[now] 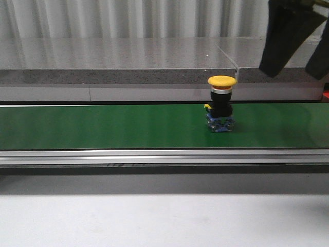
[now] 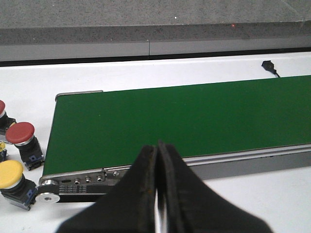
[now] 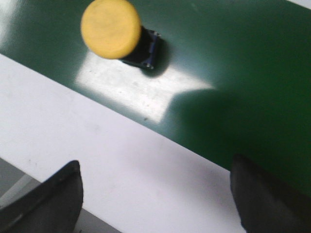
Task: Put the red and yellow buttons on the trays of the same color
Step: 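Grasp the yellow button on the belt with the right gripper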
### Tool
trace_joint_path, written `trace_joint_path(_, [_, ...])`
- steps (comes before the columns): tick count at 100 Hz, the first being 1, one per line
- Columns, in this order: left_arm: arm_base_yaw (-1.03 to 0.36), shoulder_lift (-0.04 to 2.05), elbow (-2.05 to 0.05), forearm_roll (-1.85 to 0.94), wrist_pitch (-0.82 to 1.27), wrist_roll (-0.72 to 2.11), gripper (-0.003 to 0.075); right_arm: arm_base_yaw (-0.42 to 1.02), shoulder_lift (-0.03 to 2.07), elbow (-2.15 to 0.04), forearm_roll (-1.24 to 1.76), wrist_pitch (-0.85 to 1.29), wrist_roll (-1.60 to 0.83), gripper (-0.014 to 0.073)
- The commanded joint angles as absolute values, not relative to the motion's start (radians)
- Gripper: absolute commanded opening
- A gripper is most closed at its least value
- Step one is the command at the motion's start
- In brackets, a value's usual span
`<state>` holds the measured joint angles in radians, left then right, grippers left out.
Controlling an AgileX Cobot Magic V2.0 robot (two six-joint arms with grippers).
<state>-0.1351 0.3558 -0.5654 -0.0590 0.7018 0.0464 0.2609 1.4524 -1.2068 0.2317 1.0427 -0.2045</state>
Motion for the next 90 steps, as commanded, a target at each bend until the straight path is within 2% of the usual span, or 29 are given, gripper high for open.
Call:
trace_joint_path(1, [-0.144,0.364,-0.593,-0.072,0.635,0.038,-0.0021,0.278,1.483,-1.282,0.261,1.035,-0.243,0.0616])
trace_joint_path(41, [-0.144,0.364,-0.593,-0.072,0.635,0.038,-0.0021,0.286,1.735,-1.496,0.264,1.052,-0.259,0.0604])
trace_joint_path(48, [-0.144,0.364,-0.593,-0.072,0.635,0.038,-0.0021,0.286,1.747,-1.506,0.264,1.028,-0.259,0.0547])
trace_joint_path(60, [-0.144,0.364,-0.593,-0.072,0.635,0.038,-0.0021,0.286,1.747,-1.506,0.264,0.978,-0.259,0.0345])
trace_joint_path(65, [-0.144,0.364,-0.593,-0.072,0.635,0.038,-0.0021,0.286,1.747,-1.506,0.265,0.978,-0.259,0.0291])
trace_joint_path(90, [-0.144,0.364,-0.593,-0.072,0.635,0.038,-0.0021,0.281,1.708,-1.503,0.265,0.978,-0.24,0.0272])
